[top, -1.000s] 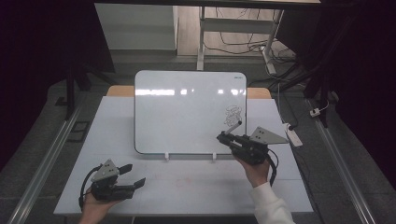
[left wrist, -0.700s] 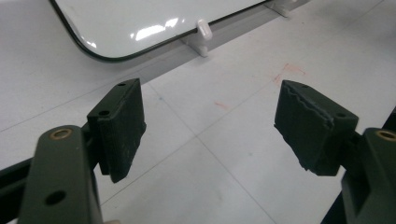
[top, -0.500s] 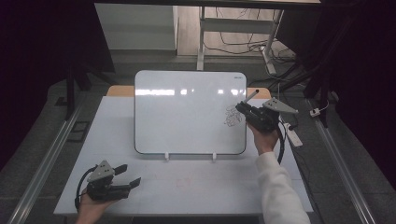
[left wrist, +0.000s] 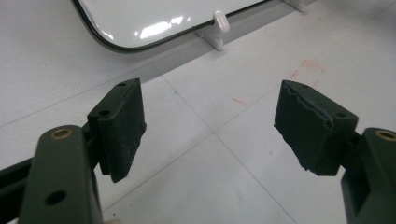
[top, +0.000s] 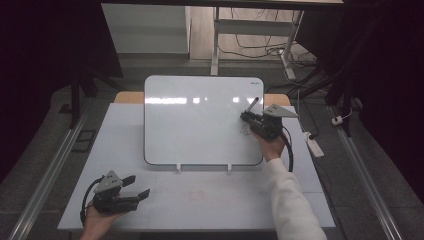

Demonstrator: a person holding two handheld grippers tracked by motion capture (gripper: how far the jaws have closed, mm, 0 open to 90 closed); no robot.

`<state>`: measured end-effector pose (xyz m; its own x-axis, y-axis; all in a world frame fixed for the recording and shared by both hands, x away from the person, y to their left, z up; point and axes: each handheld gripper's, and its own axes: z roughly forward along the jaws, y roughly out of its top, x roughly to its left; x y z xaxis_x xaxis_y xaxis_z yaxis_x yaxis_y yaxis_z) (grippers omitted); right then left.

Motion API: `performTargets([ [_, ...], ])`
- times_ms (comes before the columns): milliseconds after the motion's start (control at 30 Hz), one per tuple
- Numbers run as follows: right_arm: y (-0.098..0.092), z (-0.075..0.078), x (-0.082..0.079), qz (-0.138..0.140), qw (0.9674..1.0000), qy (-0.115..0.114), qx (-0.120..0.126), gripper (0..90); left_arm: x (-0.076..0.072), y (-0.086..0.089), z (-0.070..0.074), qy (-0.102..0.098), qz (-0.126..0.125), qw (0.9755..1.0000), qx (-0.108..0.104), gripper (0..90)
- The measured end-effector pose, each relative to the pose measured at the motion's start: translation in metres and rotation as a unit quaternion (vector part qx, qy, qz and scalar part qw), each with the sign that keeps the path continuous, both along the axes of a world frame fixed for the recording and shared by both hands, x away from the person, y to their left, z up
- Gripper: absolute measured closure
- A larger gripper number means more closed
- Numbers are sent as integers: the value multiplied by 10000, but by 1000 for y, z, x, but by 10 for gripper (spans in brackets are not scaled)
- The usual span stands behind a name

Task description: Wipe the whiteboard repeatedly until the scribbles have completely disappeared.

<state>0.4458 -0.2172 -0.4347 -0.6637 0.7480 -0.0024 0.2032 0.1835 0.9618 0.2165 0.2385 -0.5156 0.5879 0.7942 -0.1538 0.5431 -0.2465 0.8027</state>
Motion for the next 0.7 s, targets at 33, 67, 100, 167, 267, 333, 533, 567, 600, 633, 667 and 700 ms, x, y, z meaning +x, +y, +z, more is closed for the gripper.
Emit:
performTargets([
  [33, 0, 0, 0, 0, 10000, 0, 0, 777, 0, 0, 0, -1, 6, 10000, -1, 252],
  [67, -13, 5, 6, -332, 9989, -7, 336, 777, -1, 0, 0, -3, 4, 10000, -14, 252],
  [100, -13, 5, 6, -332, 9989, -7, 336, 777, -1, 0, 0, -8, 10, 10000, -13, 252],
  [167, -11, 3, 4, -186, 9994, 66, 289, 777, -1, 1, 1, -16, 12, 10000, -16, 252],
  [267, 4, -5, -3, 363, 9993, 90, -86, 777, 1, 1, 0, 10, 5, 10000, -20, 252],
  [333, 2, -5, -2, 295, 9995, 71, -22, 777, 1, 1, -1, 12, 7, 10000, -13, 252],
  [533, -8, -4, 1, 25, 9997, 62, 242, 777, -1, 1, 1, -35, 22, 10000, -28, 253],
  [567, -5, -6, -1, 232, 9997, 77, 94, 777, 0, 1, 0, -32, 28, 10000, -23, 253],
  [600, -5, -6, -1, 232, 9997, 77, 94, 777, 0, 1, 0, -23, 33, 10000, -23, 253],
  [633, -4, -8, -4, 376, 9992, 54, -76, 777, 0, 1, 0, -11, 34, 10000, -32, 253],
  [667, -4, -8, -4, 376, 9992, 54, -76, 777, 0, 1, 0, -8, 32, 10000, -28, 253],
  [700, -12, -5, -1, 89, 10000, 8, 26, 777, 0, 1, 0, -9, 24, 10000, -25, 253],
])
